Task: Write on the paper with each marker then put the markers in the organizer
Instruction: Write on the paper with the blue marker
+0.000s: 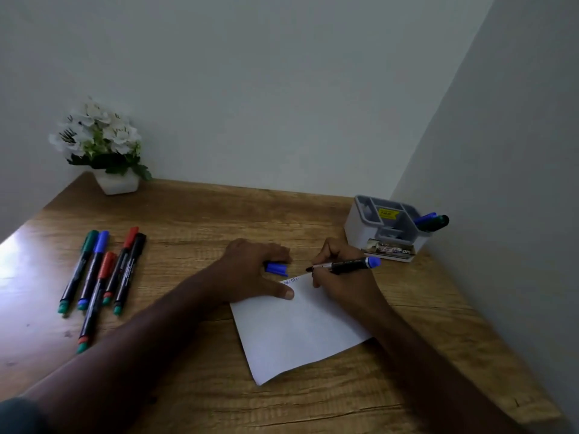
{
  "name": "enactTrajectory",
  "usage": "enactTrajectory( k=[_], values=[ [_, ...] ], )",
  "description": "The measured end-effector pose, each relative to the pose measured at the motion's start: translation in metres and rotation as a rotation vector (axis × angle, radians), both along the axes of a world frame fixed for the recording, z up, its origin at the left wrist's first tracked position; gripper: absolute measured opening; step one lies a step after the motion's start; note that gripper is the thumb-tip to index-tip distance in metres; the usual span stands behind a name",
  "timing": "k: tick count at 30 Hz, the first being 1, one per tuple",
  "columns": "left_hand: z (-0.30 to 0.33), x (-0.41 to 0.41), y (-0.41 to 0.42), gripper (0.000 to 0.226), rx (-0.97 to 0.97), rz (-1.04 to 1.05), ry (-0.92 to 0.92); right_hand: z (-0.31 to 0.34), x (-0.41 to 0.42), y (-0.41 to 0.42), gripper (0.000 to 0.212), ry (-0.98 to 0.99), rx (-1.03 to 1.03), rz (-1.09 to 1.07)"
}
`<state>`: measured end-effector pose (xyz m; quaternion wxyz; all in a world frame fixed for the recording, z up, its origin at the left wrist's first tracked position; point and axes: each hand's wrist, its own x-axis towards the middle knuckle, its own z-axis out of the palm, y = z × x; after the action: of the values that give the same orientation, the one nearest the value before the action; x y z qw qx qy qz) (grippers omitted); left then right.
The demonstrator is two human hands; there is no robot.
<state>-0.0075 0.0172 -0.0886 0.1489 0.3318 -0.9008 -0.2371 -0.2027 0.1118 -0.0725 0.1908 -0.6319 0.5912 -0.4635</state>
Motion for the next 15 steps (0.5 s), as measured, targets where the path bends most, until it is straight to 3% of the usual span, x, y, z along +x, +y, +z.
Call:
enactTrajectory(
  k=[7,12,15],
  values=[
    [-0.0018,0.0005,-0.0031,0.088,0.014,0.003,-0.045,-0.0074,0.0002,-0.0048,0.016,-0.063,0.061,-0.007],
    [-0.0011,0.0005,-0.004,0.084,0.046,0.014,-0.071,-0.0075,-0.0023,-0.0064,0.032,-0.076,0.095,-0.042],
    [-0.0016,-0.0005,-0.0042,0.084,0.032,0.013,-0.077,-0.009,-0.0027,-0.0076,0.025,-0.068,0.102,-0.043]
  ],
)
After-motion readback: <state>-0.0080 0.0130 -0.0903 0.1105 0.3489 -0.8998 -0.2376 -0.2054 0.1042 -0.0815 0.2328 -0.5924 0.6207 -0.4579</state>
